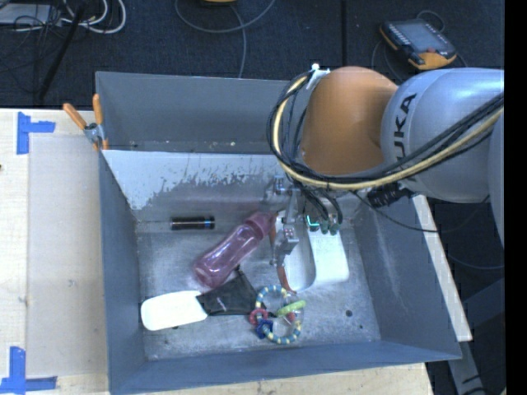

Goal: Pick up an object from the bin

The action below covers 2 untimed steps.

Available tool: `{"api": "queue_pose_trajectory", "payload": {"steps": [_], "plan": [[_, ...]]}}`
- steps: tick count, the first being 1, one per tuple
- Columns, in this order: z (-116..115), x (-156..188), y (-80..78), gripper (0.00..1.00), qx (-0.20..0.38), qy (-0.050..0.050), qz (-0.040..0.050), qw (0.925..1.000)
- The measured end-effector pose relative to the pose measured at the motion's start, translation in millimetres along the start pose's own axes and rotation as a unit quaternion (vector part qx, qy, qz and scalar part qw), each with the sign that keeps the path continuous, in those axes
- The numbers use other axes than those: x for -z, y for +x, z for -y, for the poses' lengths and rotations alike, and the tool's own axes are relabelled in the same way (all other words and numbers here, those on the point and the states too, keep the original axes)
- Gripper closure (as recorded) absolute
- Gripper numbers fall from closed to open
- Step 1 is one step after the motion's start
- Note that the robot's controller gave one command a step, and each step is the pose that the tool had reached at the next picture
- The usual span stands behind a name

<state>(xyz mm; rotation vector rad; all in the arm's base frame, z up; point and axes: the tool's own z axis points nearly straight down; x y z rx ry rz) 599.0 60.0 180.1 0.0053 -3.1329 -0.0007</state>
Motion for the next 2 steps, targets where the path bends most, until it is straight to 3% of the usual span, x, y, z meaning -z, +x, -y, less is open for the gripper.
{"api": "queue_pose_trajectory", "payload": {"steps": [1,2], "plan": [[0,5,-1.6,0.0,-0.001,0.0,0.0039,1.0],[0,-70,25.7,1.0,0.111,0.0,0.0037,0.9938]]}}
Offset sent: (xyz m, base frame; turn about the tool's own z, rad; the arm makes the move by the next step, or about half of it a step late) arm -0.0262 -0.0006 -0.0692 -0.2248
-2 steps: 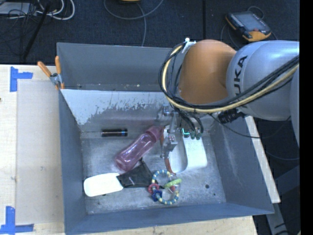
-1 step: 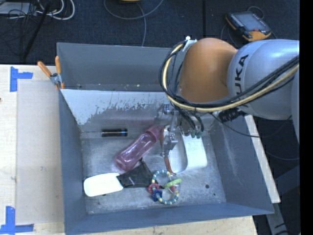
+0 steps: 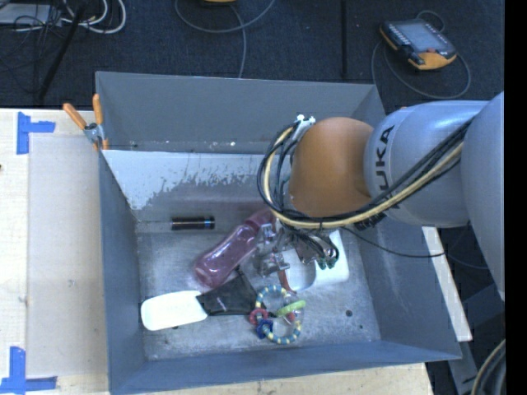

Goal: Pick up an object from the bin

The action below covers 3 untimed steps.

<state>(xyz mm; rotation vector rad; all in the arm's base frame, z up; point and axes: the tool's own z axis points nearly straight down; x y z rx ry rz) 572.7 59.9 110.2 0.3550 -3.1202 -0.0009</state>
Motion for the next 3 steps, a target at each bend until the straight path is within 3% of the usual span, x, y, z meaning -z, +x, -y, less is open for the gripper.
{"api": "queue_pose_trajectory", "payload": {"steps": [1,2,3], "plan": [[0,0,0.1,0.0,-0.001,0.0,-0.0002,1.0],[0,0,0.0,0.0,-0.001,0.0,0.0,1.0],[-26,-8,4.8,0.0,0.057,0.002,0.001,0.9984]]}}
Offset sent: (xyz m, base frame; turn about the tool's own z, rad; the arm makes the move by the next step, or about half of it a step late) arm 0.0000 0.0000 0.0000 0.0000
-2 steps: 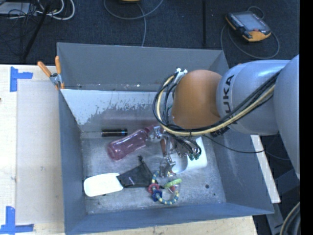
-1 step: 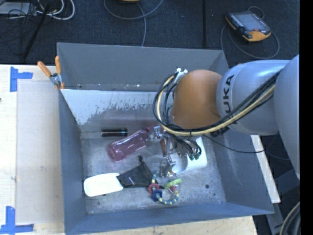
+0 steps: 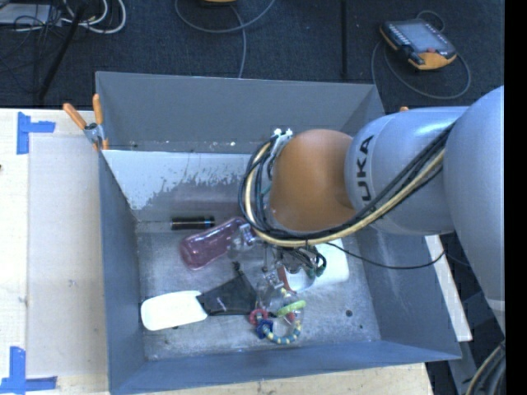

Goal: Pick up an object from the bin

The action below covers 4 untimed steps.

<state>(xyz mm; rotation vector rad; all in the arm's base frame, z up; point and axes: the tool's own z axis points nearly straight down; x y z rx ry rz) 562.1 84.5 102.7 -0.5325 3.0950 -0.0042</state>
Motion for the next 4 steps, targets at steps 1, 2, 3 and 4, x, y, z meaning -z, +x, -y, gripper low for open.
{"api": "queue_pose_trajectory", "payload": {"steps": [1,2,3,4], "plan": [[-37,-15,18.6,0.0,0.025,-0.002,-0.0005,0.9997],[-22,-28,37.0,1.0,0.101,-0.004,0.0072,0.9948],[-22,-28,37.0,1.0,0.1,-0.004,0.0072,0.9949],[-24,94,43.0,1.0,0.111,-0.002,0.0,0.9938]]}}
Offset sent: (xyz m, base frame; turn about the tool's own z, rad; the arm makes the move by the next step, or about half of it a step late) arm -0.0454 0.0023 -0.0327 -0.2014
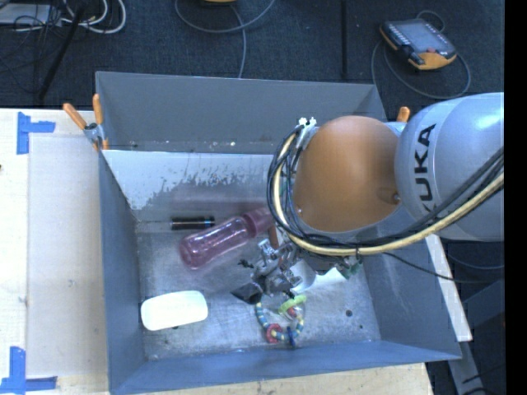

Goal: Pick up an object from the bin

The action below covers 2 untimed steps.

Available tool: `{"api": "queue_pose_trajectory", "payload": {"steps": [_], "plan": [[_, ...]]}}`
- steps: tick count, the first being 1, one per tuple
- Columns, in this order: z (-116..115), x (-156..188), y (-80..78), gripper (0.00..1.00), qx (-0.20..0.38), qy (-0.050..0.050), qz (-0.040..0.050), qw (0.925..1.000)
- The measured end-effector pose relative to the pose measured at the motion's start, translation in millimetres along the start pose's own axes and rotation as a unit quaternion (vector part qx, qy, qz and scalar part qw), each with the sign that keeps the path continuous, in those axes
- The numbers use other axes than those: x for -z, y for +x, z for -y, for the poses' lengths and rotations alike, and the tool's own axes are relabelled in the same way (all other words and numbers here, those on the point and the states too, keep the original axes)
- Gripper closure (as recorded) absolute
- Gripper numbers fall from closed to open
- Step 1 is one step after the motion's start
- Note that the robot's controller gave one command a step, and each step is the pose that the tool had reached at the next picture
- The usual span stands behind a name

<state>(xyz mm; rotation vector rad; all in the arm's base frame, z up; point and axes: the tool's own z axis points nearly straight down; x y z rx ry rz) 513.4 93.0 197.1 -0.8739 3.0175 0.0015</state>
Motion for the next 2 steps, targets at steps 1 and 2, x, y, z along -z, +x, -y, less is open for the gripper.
{"api": "queue_pose_trajectory", "payload": {"steps": [1,2], "plan": [[0,0,0.1,1.0,-0.001,0.0,-0.0001,1.0],[-5,162,22.5,1.0,0.153,0.002,0.0024,0.9882]]}}
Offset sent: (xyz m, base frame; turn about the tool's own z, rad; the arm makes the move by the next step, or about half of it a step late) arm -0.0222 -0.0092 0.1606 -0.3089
